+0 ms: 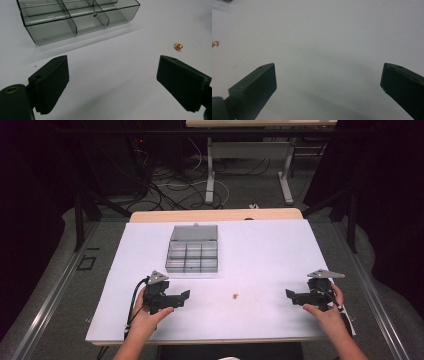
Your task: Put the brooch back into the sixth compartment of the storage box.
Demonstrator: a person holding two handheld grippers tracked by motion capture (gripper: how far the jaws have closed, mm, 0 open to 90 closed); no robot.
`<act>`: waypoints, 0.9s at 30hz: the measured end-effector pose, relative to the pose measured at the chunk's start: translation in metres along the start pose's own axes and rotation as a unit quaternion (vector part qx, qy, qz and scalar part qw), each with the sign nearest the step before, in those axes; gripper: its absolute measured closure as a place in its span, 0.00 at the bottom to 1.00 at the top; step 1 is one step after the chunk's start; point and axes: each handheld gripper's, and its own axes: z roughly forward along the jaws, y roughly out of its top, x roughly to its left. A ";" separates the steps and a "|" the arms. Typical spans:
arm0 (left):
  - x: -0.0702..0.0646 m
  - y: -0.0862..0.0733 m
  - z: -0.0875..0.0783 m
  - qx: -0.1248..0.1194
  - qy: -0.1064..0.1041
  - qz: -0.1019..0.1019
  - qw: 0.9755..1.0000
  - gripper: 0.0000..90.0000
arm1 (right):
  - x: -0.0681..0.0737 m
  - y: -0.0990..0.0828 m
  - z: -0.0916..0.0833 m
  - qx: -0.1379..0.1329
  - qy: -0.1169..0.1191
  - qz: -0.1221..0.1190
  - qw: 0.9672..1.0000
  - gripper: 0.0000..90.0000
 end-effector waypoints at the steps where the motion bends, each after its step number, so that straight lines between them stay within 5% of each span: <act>1: -0.002 0.000 0.001 -0.003 -0.002 -0.005 1.000 0.13 | 0.000 0.000 0.000 0.001 0.001 0.000 1.000 0.00; 27: -0.036 0.019 0.014 0.009 -0.025 0.035 0.999 0.34 | 0.005 0.000 0.002 0.002 0.006 -0.004 1.000 0.00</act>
